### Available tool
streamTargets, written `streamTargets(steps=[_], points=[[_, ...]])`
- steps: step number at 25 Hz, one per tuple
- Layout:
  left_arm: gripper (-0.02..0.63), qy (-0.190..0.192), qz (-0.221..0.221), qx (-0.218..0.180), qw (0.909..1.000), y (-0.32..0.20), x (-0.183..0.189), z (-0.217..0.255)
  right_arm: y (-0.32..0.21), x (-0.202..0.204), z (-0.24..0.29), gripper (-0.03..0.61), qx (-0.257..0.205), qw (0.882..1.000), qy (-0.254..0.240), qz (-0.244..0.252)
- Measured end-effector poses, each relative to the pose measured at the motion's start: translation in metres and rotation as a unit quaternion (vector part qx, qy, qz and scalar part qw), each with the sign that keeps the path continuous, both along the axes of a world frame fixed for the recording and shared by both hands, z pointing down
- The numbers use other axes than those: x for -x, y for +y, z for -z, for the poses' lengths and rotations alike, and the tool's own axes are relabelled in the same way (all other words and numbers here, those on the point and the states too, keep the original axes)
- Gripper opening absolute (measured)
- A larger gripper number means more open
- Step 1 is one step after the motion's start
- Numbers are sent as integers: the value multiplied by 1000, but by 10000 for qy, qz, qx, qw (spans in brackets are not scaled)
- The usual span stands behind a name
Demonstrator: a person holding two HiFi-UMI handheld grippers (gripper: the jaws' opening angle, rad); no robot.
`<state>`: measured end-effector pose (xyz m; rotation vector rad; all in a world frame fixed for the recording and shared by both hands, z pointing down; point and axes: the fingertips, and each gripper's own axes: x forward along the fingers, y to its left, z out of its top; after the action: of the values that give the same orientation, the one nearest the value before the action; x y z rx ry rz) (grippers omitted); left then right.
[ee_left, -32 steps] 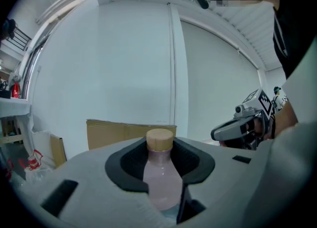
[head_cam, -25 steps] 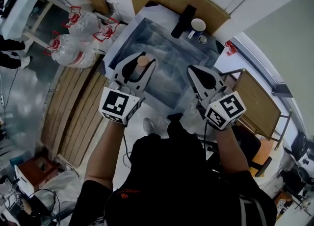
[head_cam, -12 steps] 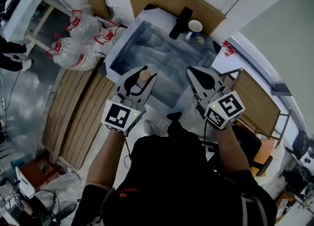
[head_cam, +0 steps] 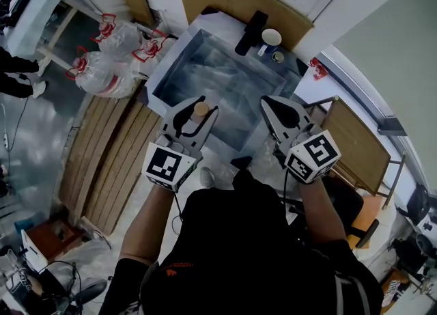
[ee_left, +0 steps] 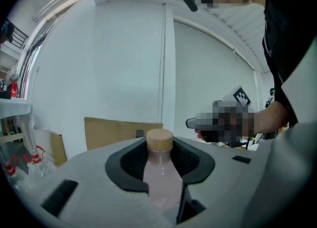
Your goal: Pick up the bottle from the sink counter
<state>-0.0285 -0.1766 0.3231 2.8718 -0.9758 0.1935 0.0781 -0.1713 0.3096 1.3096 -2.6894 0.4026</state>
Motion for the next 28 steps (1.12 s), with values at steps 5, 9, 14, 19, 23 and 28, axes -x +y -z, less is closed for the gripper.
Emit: streamTargets(steps=[5,9,14,19,23,28], points=[[143,50,80,181,9998,2,-5,3,1,1,0,3,30,10000,-64,-3],[143,30,31,120,9999,1,-7,-1,1,2,-5,3,69,10000,-26,61],[143,72,91,235,9997,0,-7,-1,0,3,-7,3,113,9999,-40,66],[143,83,96,241,9996,-1,-10,-1,-2,3,-9,3,130,9999,-55,93],[143,79,114,278,9995,-2,-10,-3,-3,3,-13,3,163,9998,-5,145],[143,67,117,318,9994,-5,-9,-7,-6,3,-18,3,222,9996,-7,151]])
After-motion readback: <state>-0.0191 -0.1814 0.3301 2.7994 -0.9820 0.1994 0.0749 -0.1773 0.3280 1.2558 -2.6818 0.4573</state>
